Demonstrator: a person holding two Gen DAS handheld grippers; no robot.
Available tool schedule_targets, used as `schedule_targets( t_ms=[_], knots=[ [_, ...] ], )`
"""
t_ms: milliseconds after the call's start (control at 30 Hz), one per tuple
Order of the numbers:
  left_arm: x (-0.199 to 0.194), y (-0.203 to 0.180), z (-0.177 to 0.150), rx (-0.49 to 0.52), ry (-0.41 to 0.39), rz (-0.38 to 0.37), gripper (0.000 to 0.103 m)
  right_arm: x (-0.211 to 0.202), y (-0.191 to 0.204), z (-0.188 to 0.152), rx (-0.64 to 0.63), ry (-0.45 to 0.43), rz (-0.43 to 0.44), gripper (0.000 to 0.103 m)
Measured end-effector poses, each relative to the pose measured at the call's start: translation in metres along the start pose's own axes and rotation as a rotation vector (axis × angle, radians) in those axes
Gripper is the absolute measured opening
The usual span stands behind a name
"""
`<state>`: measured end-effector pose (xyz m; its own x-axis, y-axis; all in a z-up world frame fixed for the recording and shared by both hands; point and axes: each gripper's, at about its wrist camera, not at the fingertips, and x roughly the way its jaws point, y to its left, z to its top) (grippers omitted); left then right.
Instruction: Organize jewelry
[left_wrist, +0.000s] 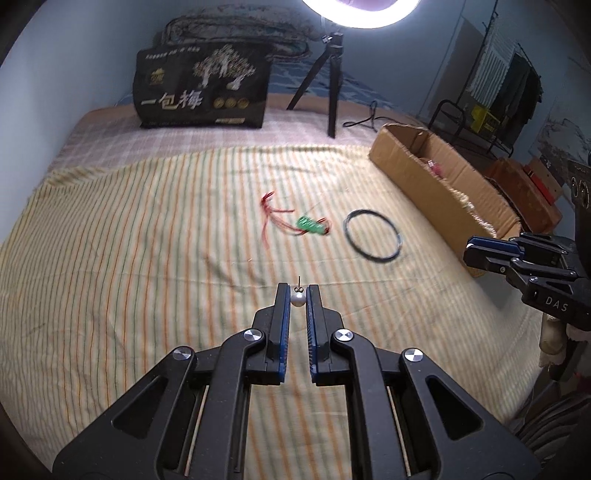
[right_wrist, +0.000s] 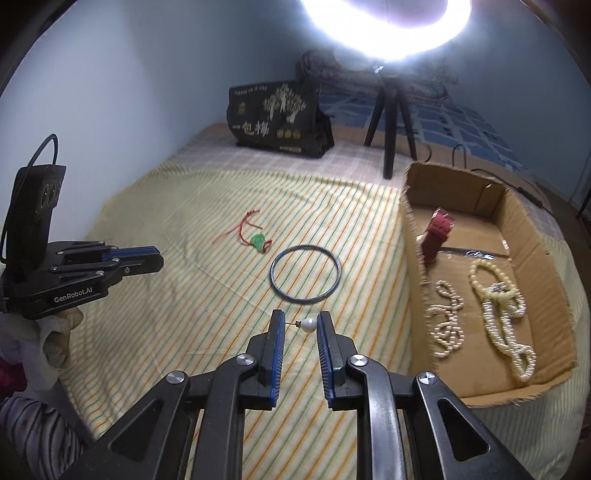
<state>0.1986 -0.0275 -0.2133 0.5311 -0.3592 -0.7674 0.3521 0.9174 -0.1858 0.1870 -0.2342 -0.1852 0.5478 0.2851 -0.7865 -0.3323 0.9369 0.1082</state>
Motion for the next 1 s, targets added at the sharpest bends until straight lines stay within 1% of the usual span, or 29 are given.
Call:
schedule_targets(
  t_ms=[200,500,733,1000],
  knots=[
    [-0.009,-0.026,0.012,0.033,-0.027,-0.027,0.006,-0.031,-0.019,0.002,0.023,-0.052,-0.022,0.016],
    [-0.012,-0.071,0.032,0.088,-0.054,-0.071,0.006,-0.071,-0.067,0.005,0.058,-0.104,-0.085,0.016],
    [-0.004,-0.113,0.050,0.154,-0.062,-0.117,0.006,-0.086,-0.099,0.007,0.073,-0.124,-0.121,0.016],
    [0.011,-0.158,0.069,0.213,-0.062,-0.176,0.006,-0.092,-0.134,0.021,0.087,-0.142,-0.149,0.016]
  ],
)
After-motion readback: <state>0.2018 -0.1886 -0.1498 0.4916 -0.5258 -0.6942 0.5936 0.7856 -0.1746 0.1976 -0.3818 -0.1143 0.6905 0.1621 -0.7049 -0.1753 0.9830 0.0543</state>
